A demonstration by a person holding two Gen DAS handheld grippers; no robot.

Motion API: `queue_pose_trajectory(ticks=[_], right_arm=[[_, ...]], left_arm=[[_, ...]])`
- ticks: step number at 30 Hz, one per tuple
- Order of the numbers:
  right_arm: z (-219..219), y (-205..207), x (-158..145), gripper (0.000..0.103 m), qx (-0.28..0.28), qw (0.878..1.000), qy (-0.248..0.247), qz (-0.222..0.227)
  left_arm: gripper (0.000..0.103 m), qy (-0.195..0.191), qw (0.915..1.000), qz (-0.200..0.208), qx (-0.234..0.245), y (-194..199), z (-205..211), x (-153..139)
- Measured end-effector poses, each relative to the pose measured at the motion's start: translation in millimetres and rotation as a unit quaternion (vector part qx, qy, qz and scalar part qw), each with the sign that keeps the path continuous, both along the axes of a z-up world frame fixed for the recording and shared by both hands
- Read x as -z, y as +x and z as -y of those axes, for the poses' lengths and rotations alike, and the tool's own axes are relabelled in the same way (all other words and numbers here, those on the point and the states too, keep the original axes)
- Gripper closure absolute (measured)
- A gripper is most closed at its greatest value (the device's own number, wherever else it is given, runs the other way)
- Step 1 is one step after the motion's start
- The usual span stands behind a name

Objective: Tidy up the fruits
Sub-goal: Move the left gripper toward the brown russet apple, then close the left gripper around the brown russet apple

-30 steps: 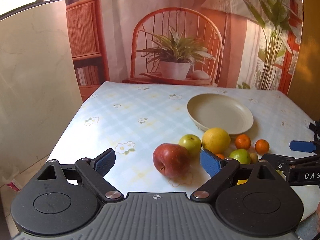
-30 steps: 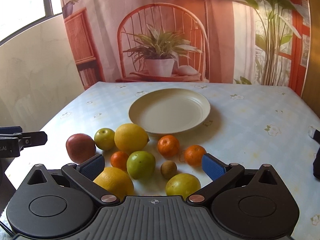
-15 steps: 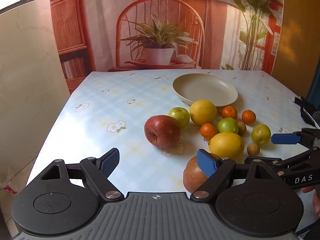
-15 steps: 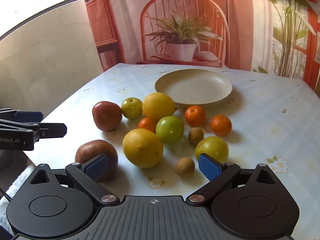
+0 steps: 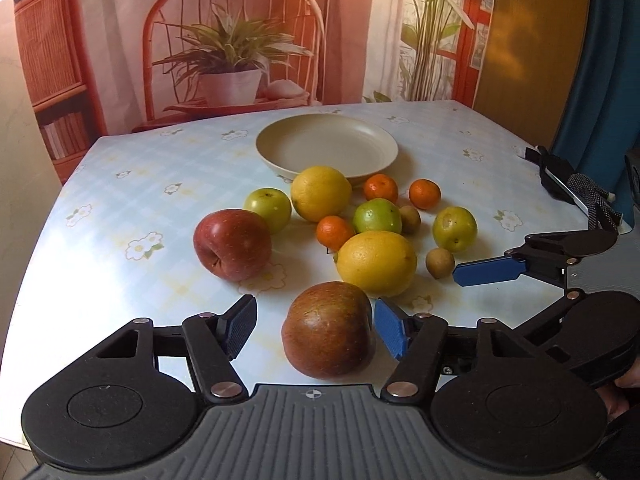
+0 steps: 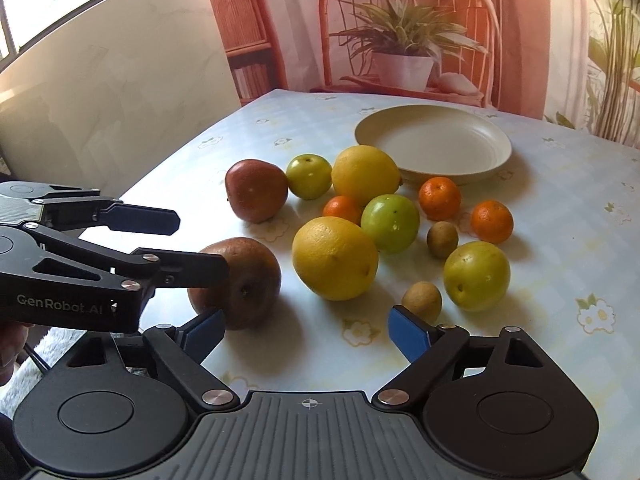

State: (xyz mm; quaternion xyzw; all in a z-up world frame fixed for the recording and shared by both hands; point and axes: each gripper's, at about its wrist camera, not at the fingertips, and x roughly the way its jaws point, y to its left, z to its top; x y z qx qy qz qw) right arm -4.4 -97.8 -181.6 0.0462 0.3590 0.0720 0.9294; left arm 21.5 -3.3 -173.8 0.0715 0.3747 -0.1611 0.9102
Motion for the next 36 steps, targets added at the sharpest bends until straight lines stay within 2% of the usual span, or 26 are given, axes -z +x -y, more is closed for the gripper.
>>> queue_pose_trajectory(ticks=[3,7,15,19,24,28,36], right_arm=[[-0.6,3.0,3.8,0.022,-0.008,1.000,0.005,-0.009],[-3.4,5.2,6.3,0.022,-0.023,1.000,0.007,-0.013],[-12.7,13.4,6.5,0.028,-0.065,0.998,-0.005,-0.015],[-18.1,19.0,6.4,0.033,-0.088,0.996,-0.008,-0.020],[-27.1,25.7,5.8,0.033,-0.127,0.992,-0.015,-0.021],[-34.6,32.0,0.8,0.034,-0.158,0.987,-0.027,-0.012],[-53.2,56.7,-8.5,0.035,-0.196,0.979,-0.063,-0.009]], left_arm=[[0.044,0.006,0.9999,-0.013,0.007,4.4,3.1,6.1],[0.044,-0.007,0.9995,-0.028,0.010,9.1,-1.4,6.8],[0.044,-0.048,0.9970,-0.049,-0.037,20.0,-32.6,0.2],[0.044,-0.044,0.9967,-0.043,-0.052,24.0,-44.8,-1.6],[0.044,-0.063,0.9945,-0.049,-0.068,29.2,-60.0,-1.2],[0.044,-0.056,0.9936,-0.048,-0.085,31.2,-66.8,-1.7],[0.044,-0.080,0.9907,-0.055,-0.095,33.3,-80.6,2.4]])
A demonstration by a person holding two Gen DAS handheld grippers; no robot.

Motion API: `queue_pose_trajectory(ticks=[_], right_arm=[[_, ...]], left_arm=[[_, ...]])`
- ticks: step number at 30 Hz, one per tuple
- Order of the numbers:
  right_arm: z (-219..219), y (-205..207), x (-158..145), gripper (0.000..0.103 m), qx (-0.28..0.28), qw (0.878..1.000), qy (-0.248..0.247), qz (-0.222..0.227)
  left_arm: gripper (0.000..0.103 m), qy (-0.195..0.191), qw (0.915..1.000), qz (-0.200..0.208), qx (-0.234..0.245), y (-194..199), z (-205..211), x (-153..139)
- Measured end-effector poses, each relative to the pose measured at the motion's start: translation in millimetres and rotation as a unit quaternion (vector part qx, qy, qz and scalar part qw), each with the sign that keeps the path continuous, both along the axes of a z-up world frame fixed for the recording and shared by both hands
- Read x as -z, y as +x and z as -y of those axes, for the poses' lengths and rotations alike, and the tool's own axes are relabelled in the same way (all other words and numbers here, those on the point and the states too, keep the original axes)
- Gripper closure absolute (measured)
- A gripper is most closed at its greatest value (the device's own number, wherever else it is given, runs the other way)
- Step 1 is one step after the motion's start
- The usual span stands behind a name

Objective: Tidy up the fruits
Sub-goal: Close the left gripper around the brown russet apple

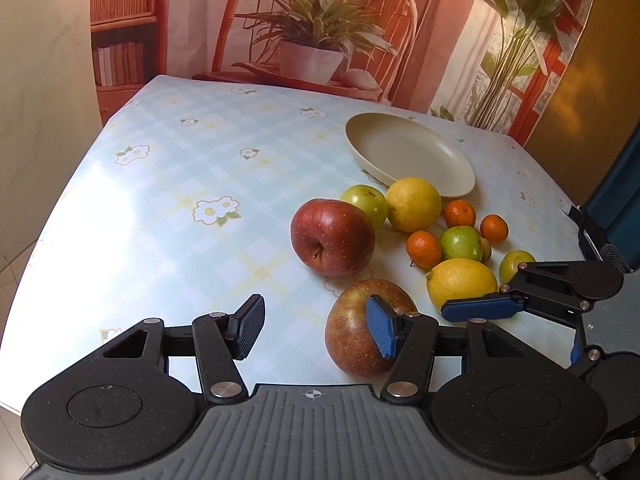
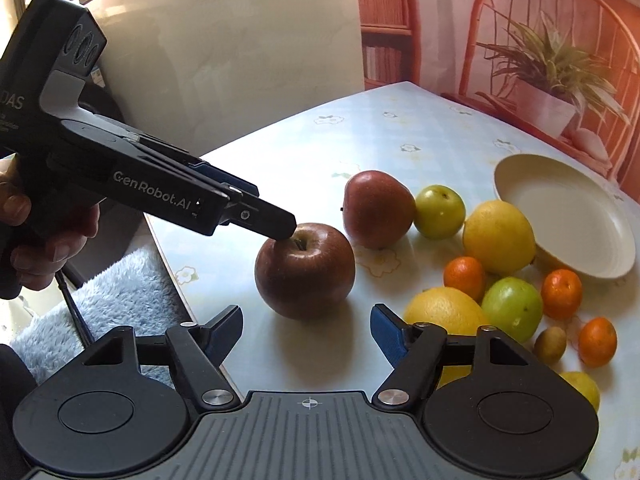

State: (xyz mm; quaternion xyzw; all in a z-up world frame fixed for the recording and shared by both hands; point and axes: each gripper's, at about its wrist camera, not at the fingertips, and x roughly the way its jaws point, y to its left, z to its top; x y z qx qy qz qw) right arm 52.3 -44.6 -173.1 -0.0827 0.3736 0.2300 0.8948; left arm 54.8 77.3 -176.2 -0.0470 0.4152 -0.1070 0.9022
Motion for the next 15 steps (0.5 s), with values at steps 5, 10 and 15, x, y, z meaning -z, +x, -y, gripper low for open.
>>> queue_pose_trajectory(ticks=[5,10,15], right_arm=[[-12.3,16.2,0.9,0.035,-0.012,1.000,-0.009,-0.011],[-18.1,17.2,8.1,0.034,-0.010,1.000,-0.012,-0.009],[-10.2,13.4,10.8,0.040,0.010,1.000,0.006,-0.005]], left_arm=[[0.044,-0.015,0.9998,-0.003,-0.010,1.8,-6.2,2.9],[0.044,-0.050,0.9986,-0.018,-0.007,5.9,-8.3,5.7],[0.047,-0.090,0.9952,-0.037,-0.006,12.2,-10.8,12.6]])
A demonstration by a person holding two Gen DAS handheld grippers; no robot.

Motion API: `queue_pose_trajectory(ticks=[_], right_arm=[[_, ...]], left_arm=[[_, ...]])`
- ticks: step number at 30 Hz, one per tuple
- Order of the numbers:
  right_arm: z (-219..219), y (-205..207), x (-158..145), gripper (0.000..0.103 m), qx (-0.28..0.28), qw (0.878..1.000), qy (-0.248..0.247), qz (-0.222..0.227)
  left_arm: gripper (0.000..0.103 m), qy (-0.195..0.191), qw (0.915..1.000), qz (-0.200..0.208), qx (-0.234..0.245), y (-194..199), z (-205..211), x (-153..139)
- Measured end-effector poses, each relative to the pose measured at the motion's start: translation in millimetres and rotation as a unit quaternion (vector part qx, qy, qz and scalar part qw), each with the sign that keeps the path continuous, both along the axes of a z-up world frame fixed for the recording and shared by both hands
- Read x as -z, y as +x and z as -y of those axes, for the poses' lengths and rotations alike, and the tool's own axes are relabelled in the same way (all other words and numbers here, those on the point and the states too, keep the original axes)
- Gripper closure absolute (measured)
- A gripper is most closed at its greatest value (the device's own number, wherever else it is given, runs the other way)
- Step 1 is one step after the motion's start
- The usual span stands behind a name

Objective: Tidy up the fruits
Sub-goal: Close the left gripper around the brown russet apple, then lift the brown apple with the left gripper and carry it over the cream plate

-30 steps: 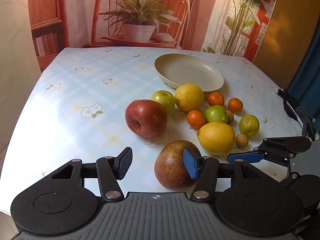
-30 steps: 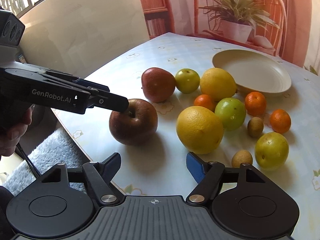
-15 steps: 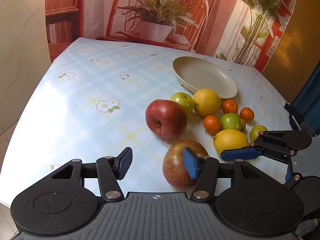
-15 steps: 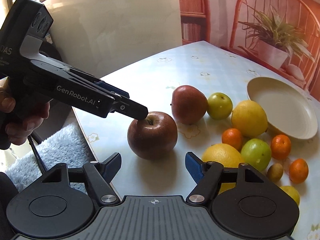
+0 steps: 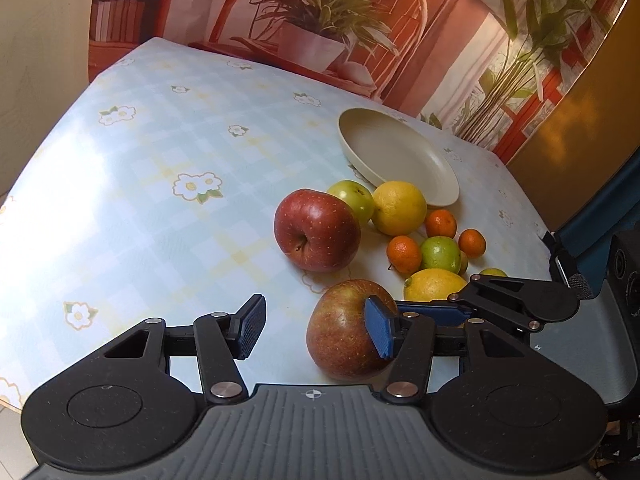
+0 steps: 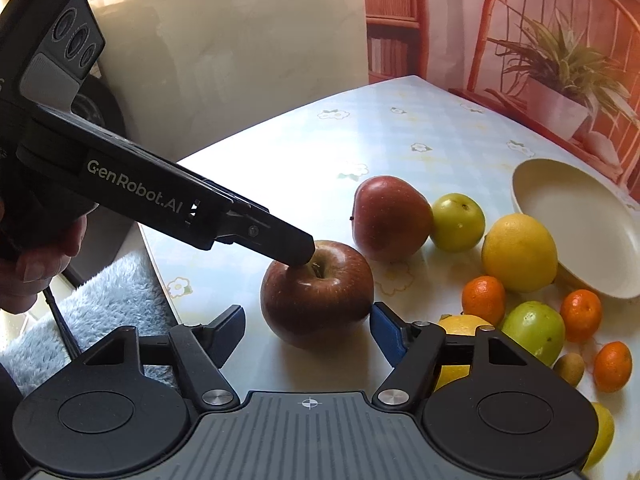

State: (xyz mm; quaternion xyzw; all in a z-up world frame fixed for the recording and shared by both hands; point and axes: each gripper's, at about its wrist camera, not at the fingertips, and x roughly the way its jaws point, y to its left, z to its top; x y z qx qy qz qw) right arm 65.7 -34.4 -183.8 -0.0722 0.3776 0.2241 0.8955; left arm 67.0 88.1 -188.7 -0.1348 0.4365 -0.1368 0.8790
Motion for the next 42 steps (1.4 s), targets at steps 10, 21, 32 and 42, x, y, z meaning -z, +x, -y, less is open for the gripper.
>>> queue_pose_trajectory(ticks=[10,21,32,42], right_arm=[[0.8,-5.0,3.2,0.042,0.016,1.000,0.001,0.009],[-2.7,-6.2,9.3,0.044,0.025,1.000,-0.003,0.010],[6.6,-12.9,-0.2,0.048,0.043,0.998,0.016,0.040],[37.5,-4.8,-41.8,0.048,0.058,0.994,0.010,0.087]], left_arm=[[0.057,-0.069,0.9969,-0.033,0.020,7.6,3.7,12.4],[0.065,-0.078,0.9965,-0.028,0.010,8.8,-0.8,12.8],[0.065,-0.060,0.9981,-0.001,0.010,6.9,6.4,0.5],[0.065,-0.073,0.9966,0.032,0.022,33.8,23.9,-35.8]])
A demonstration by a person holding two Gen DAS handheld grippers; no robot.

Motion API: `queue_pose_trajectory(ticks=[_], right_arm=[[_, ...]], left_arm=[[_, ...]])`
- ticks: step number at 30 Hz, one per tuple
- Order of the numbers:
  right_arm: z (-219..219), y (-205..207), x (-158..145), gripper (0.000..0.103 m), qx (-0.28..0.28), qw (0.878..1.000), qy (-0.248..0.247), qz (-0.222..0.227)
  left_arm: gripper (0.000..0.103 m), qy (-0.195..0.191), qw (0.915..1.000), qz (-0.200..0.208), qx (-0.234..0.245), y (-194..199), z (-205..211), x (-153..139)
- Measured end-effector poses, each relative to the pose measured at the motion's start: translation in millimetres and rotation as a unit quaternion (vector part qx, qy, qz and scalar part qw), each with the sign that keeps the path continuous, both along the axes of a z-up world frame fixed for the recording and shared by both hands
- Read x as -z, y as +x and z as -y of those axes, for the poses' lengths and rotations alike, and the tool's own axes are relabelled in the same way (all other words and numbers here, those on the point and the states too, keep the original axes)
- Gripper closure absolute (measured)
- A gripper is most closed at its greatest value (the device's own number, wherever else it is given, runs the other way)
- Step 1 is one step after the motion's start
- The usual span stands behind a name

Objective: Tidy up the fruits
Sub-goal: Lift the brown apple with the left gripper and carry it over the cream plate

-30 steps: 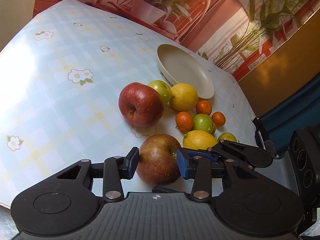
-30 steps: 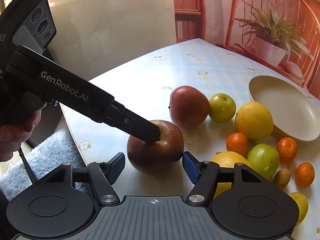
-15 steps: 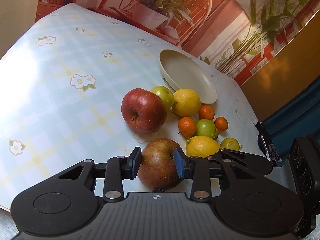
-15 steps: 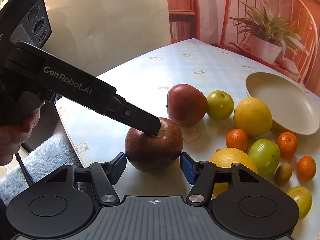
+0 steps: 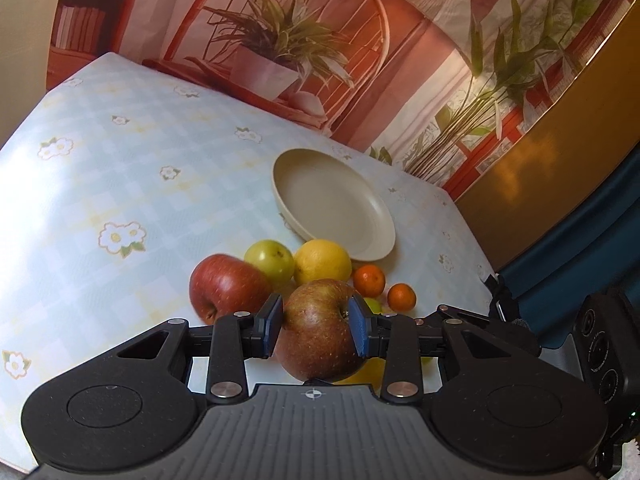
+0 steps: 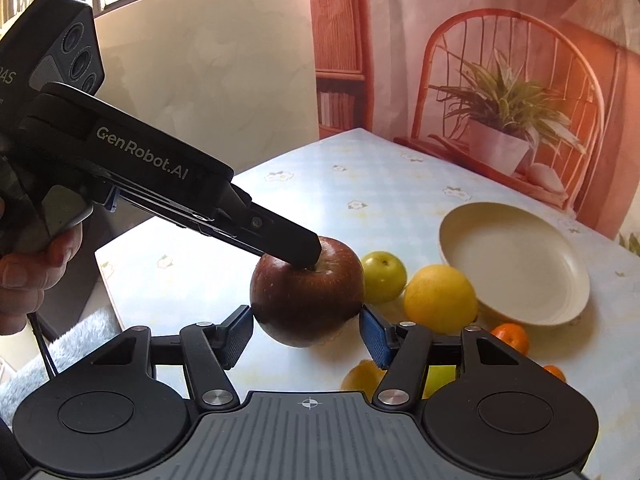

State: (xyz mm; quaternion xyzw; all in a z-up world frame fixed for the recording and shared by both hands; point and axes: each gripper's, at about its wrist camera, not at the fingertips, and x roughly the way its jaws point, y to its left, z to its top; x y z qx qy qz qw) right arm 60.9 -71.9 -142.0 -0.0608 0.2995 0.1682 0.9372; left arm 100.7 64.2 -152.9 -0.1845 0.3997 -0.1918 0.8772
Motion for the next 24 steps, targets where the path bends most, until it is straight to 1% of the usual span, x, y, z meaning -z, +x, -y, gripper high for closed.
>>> queue_pose_trajectory(ticks=[4,7,11,16,24], right_arm=[[17.1,12.6,-16.1,0.048,0.008,1.000,-0.006,0.019],[30.4,25.5,-28.4,0.048,0.013,0.999,-0.013,0.034],[50.1,47.0,-34.3,0.048,0.022,0.999,-0.010,0.042],[70.8,76.1,-26.6,0.048,0.025,0.999,-0.001,0.035],[94.5,125.3,-4.5,0.048,0.027,1.000,0.013,0.006]], left_arm=[[0.065,0.015,0.9995,0.024,0.013,19.2,19.0,-18.8],[0.065,0.017,0.9988,0.041,0.021,35.7,29.0,-32.3],[0.065,0.024,0.9980,0.048,0.034,63.2,42.3,-42.9],[0.065,0.047,0.9969,0.045,0.044,94.4,54.5,-38.6],[0.065,0.049,0.9978,0.019,0.041,142.7,57.7,-17.3]])
